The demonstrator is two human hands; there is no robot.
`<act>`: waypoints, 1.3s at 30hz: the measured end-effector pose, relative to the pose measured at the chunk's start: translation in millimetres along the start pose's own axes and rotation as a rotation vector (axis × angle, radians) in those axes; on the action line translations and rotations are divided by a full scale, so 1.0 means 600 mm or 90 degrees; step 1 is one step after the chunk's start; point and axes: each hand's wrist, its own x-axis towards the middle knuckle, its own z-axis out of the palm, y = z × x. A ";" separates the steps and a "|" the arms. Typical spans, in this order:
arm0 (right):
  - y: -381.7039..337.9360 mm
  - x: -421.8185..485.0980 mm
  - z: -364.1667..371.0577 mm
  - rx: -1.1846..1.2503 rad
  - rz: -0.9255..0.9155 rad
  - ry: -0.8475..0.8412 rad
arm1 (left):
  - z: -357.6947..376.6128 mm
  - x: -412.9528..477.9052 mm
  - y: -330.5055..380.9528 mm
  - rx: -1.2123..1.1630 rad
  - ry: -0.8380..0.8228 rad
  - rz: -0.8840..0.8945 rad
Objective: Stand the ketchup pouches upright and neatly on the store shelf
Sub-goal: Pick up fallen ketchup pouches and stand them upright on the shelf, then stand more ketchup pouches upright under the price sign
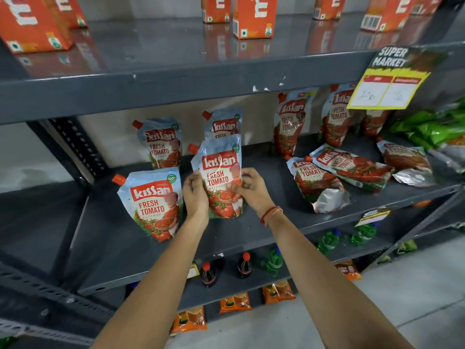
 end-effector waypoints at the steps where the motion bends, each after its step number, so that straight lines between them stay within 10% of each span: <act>1: 0.001 -0.001 -0.002 -0.017 -0.020 0.004 | -0.004 -0.003 0.000 0.015 -0.004 0.035; 8: 0.026 -0.024 -0.006 -0.074 -0.038 -0.011 | -0.038 -0.012 -0.052 0.084 -0.079 0.143; 14: 0.026 -0.027 -0.011 -0.121 -0.017 -0.037 | -0.053 -0.035 -0.084 0.219 -0.130 -0.025; 20: 0.000 -0.025 -0.063 -0.177 -0.073 0.037 | -0.017 -0.103 -0.087 0.228 0.130 0.153; 25: -0.040 -0.003 -0.173 -0.274 -0.130 0.165 | 0.089 -0.150 -0.110 0.283 -0.002 0.294; 30: -0.032 0.011 -0.333 -0.590 0.080 0.220 | 0.250 -0.127 -0.115 0.363 -0.109 0.061; 39: -0.016 0.016 -0.373 -0.468 0.212 0.187 | 0.372 -0.115 -0.150 0.405 -0.131 -0.083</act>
